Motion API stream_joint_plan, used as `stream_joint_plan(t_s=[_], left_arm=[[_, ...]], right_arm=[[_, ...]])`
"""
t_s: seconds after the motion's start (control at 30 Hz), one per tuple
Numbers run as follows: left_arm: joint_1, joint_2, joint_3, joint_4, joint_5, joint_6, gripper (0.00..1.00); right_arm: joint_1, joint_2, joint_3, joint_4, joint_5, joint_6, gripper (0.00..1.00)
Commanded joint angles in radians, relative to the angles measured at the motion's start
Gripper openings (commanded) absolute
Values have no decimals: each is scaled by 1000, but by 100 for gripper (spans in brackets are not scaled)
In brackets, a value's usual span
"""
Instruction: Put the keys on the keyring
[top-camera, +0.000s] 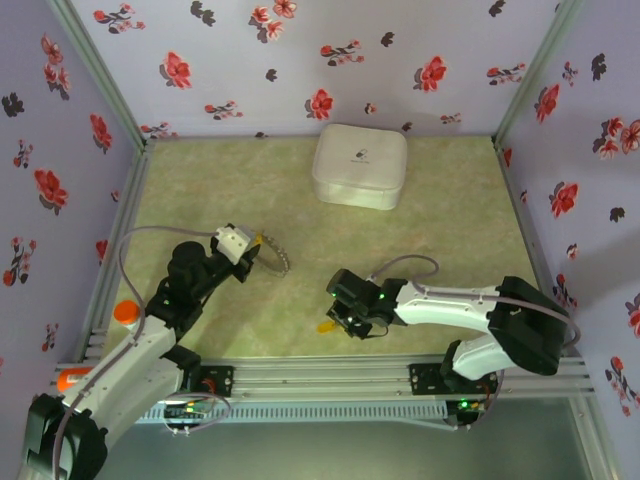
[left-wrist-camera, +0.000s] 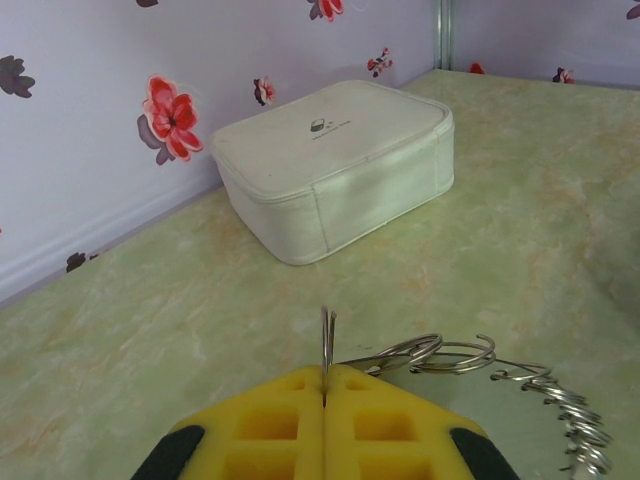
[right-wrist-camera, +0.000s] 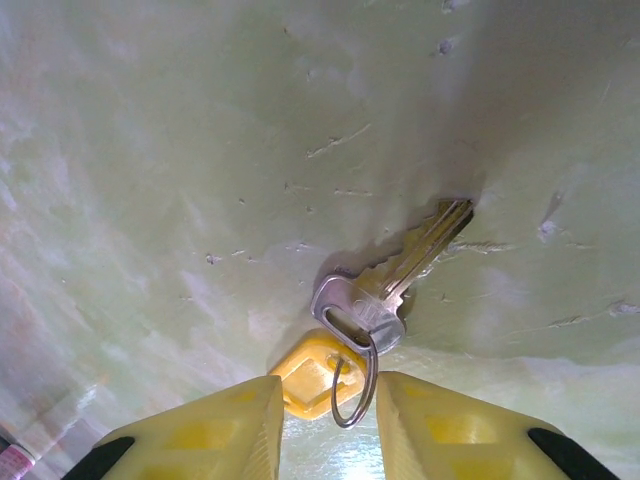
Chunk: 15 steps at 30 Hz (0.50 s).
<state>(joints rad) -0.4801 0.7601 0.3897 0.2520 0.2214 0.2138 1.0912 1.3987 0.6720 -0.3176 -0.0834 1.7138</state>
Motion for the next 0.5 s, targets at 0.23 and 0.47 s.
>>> stream_joint_plan(t_s=[0.23,0.47], left_arm=[[-6,-10,19,13,14,25,0],[-12,-17,17,4,15,31,0]], right_arm=[[7,22,-13,-17,2,21,20],[11,26,-22,-14,10,17,10]])
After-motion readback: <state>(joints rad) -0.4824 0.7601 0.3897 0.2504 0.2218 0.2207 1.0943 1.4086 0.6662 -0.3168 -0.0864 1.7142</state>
